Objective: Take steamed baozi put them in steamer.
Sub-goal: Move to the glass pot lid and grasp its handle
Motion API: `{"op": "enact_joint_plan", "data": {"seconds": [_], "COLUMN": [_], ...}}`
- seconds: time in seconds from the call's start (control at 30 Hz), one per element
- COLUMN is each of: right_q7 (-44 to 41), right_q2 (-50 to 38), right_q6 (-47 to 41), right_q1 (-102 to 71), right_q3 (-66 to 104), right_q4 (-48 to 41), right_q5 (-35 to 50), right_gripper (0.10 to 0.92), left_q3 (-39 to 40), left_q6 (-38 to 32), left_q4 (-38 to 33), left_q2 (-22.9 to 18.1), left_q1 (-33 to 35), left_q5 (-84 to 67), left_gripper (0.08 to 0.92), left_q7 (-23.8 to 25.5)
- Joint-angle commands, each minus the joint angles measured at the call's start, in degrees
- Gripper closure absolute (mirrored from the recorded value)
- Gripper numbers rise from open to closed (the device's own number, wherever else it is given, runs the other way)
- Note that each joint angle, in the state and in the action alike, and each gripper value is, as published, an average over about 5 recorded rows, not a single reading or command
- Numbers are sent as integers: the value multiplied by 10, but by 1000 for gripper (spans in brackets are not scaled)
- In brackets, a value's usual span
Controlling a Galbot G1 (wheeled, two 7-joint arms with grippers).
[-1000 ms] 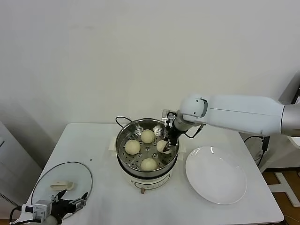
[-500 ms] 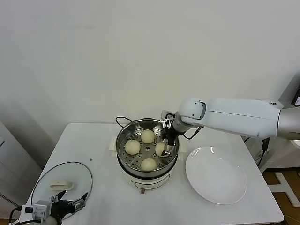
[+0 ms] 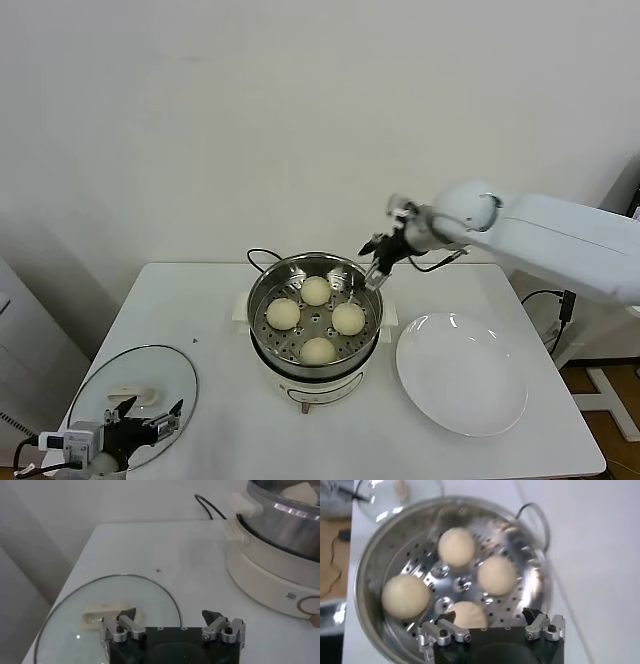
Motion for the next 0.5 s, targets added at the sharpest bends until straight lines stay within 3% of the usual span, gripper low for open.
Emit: {"op": "enact_joint_plan", "data": {"seconds": [0.03, 0.33, 0.5], "right_q7": [137, 315, 347], "right_q2": [-141, -53, 47], "right_q6": [153, 247, 268], "right_q1": [-369, -709, -854], "right_q3": [430, 784, 929], "right_q4": [23, 55, 83], "right_q5": [-21, -119, -209], "right_gripper": [203, 203, 203], "left_q3": [-3, -4, -5], "left_q6": [1, -15, -35], "left_q4": [1, 7, 19], "left_q2": [-15, -38, -51], "left_q1": [-31, -52, -52], "left_q5": [2, 41, 67], "left_gripper": [177, 177, 177], "left_q7": [-3, 9, 20]}}
